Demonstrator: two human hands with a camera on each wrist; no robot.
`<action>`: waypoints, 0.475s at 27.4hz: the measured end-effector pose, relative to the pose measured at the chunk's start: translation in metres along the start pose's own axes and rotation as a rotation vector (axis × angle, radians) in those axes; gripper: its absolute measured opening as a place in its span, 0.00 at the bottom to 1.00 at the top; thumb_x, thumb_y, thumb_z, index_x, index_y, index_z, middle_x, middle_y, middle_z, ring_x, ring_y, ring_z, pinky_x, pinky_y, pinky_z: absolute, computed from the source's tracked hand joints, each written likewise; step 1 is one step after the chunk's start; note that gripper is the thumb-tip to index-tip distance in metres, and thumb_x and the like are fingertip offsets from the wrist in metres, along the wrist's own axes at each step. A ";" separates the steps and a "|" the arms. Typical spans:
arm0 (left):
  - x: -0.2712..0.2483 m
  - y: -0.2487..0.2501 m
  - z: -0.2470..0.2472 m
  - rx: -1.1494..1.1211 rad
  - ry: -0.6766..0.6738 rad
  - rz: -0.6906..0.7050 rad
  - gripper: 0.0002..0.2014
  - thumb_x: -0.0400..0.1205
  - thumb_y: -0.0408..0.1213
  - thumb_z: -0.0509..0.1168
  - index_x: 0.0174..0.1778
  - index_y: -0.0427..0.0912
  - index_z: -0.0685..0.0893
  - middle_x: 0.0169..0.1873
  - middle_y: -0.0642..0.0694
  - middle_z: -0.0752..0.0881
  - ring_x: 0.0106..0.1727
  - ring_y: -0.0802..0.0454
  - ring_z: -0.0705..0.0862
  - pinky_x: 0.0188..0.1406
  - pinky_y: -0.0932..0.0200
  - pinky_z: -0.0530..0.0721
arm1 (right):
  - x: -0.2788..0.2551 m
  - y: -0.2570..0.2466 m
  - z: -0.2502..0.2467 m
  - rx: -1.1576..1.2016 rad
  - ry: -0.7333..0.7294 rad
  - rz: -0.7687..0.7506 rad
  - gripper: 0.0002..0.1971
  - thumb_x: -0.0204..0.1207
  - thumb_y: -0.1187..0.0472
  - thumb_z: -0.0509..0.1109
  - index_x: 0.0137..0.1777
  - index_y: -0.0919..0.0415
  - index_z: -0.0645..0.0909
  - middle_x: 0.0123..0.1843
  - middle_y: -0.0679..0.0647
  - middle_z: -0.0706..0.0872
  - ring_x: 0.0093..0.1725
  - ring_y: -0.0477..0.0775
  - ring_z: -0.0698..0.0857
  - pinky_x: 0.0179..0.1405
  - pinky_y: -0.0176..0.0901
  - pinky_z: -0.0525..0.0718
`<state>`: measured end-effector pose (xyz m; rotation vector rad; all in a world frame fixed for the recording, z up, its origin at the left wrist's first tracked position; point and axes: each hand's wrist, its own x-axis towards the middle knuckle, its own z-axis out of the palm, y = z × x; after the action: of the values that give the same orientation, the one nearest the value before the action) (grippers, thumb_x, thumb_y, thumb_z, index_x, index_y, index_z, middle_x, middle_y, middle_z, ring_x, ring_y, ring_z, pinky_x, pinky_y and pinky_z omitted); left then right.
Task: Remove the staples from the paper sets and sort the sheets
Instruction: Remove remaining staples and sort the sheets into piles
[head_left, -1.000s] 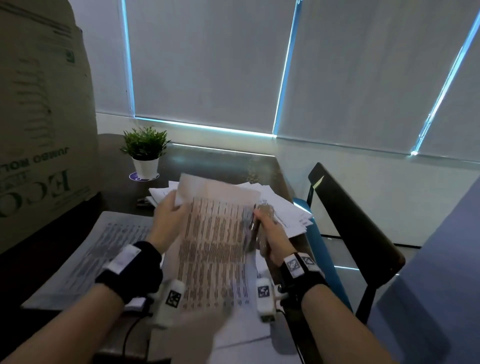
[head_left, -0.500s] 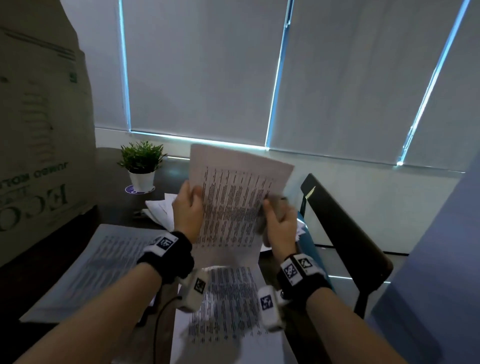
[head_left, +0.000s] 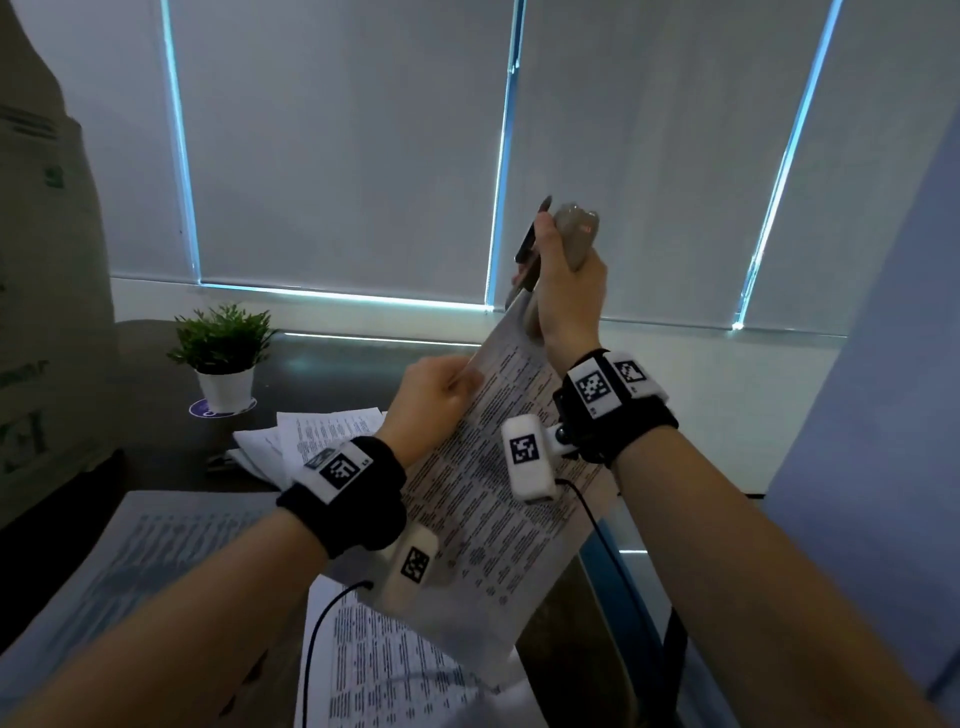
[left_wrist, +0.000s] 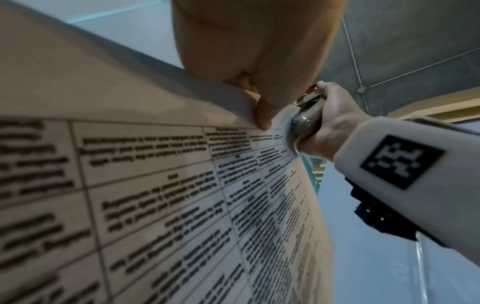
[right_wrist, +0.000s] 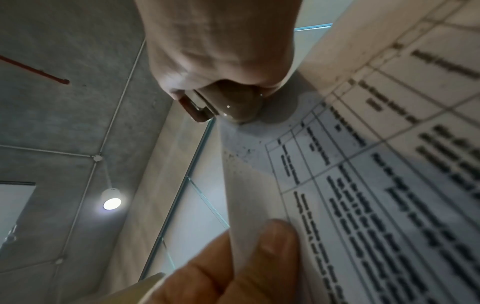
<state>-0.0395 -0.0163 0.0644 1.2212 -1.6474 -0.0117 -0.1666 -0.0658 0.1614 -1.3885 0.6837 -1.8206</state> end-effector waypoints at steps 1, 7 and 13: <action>0.001 0.003 0.001 -0.008 -0.014 0.002 0.22 0.84 0.31 0.62 0.23 0.47 0.70 0.19 0.56 0.71 0.19 0.64 0.71 0.21 0.71 0.66 | -0.001 -0.002 0.000 0.023 -0.004 -0.002 0.16 0.79 0.48 0.73 0.35 0.59 0.81 0.31 0.58 0.87 0.30 0.56 0.86 0.37 0.52 0.88; 0.005 0.010 0.008 -0.013 -0.059 0.017 0.15 0.84 0.32 0.62 0.29 0.40 0.79 0.22 0.53 0.77 0.21 0.64 0.73 0.23 0.72 0.68 | 0.010 -0.003 -0.001 0.032 0.030 -0.001 0.21 0.77 0.48 0.74 0.29 0.60 0.77 0.23 0.54 0.80 0.20 0.52 0.77 0.23 0.42 0.77; 0.003 0.005 0.014 -0.011 -0.060 -0.030 0.20 0.84 0.31 0.62 0.24 0.46 0.71 0.20 0.55 0.72 0.20 0.63 0.71 0.22 0.72 0.67 | 0.010 0.010 -0.006 0.156 0.001 0.068 0.18 0.80 0.51 0.73 0.35 0.64 0.79 0.27 0.58 0.81 0.24 0.55 0.79 0.26 0.44 0.80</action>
<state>-0.0525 -0.0237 0.0627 1.2474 -1.6783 -0.0764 -0.1713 -0.0797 0.1578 -1.2480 0.5694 -1.7811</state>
